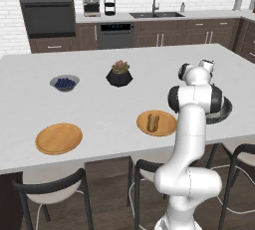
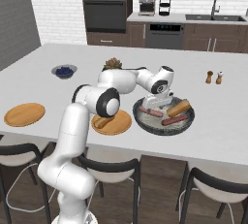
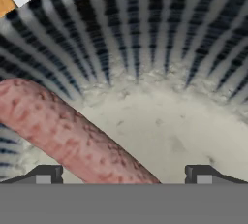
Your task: Place one bun and one sausage from the bowl on each plate.
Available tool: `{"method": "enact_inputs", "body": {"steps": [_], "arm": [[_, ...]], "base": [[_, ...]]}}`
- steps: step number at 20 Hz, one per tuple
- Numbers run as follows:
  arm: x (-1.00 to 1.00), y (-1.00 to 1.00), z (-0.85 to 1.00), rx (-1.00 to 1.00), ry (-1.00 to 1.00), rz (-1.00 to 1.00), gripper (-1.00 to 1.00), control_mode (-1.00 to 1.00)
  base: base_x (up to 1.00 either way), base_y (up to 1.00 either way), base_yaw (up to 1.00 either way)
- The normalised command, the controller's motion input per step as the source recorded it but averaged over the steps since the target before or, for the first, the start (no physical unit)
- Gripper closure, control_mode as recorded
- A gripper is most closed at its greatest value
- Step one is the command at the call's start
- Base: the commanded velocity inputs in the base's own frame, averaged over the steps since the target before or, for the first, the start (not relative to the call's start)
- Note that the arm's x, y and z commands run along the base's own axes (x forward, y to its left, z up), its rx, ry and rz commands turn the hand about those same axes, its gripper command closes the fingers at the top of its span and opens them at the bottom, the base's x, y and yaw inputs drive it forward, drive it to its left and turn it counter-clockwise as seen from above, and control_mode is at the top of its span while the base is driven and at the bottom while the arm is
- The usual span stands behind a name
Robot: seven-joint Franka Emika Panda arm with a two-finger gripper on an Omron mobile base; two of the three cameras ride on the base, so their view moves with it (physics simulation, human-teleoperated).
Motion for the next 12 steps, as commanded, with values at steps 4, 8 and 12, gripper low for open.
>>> {"method": "enact_inputs", "body": {"steps": [4,8,12], "arm": [[0.00,0.02,-0.22,0.00,0.00,0.06,-1.00,-1.00],[0.00,0.02,-0.31,0.00,0.00,0.06,-1.00,-1.00],[-0.02,0.10,-0.40,0.00,0.02,0.05,-1.00,-1.00]], "base": [[0.00,0.00,0.00],[0.00,0.00,0.00],[0.00,0.00,0.00]]}}
